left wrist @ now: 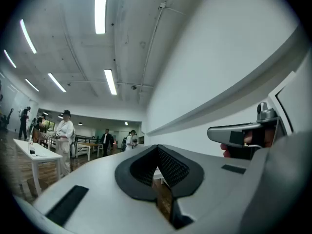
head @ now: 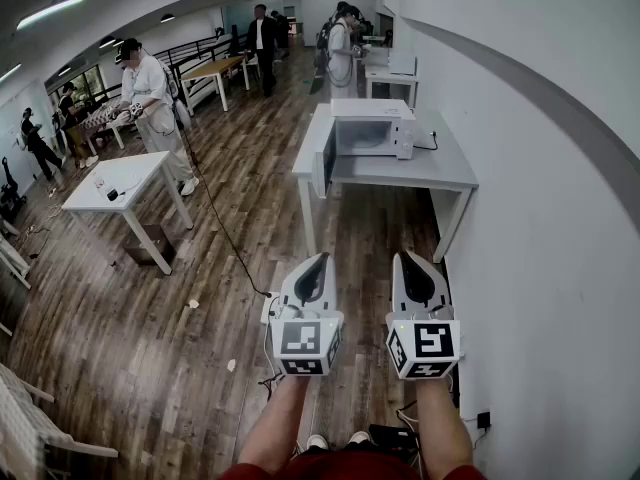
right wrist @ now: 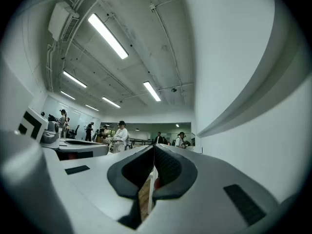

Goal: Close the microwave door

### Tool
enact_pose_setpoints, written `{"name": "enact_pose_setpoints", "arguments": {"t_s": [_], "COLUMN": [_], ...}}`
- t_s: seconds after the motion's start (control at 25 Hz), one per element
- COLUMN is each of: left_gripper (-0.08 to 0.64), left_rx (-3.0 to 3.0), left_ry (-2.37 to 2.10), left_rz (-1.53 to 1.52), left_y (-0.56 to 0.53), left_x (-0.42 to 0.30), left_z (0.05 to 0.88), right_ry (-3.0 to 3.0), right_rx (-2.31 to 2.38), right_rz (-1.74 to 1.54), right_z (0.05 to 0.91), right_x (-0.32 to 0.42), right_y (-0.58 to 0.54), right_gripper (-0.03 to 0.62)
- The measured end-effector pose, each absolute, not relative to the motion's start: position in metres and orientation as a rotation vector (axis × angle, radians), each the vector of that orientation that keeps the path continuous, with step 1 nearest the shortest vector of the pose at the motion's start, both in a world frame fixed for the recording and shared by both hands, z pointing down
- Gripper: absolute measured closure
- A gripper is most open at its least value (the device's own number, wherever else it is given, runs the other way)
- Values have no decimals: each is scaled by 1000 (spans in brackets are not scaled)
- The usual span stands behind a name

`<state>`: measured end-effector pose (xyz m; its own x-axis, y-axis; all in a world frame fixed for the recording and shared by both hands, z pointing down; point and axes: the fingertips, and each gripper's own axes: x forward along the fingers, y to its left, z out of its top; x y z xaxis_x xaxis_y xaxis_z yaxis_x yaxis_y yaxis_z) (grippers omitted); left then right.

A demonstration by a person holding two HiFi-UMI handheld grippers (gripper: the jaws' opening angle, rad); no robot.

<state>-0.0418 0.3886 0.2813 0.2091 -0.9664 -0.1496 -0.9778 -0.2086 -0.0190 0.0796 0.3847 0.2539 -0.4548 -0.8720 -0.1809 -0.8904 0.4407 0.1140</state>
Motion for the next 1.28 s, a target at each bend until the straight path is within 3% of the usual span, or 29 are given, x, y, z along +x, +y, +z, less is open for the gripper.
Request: {"name": "enact_pose_setpoints", "arguments": {"t_s": [0.68,1.28], "left_gripper": [534,534], "left_rx": [-2332,-2309], "left_ry": [1927,1989], "left_rz": [130,114], "left_y": [372,330], "left_x": [4,-2], "left_z": [284,302], "right_ry": [2563,2570], "right_rx": [-1534,-1510], "right_rz": [275,191], "right_z": [256,278], "right_x": [126,127], "right_y": [368,318], "right_gripper": [565,565]}}
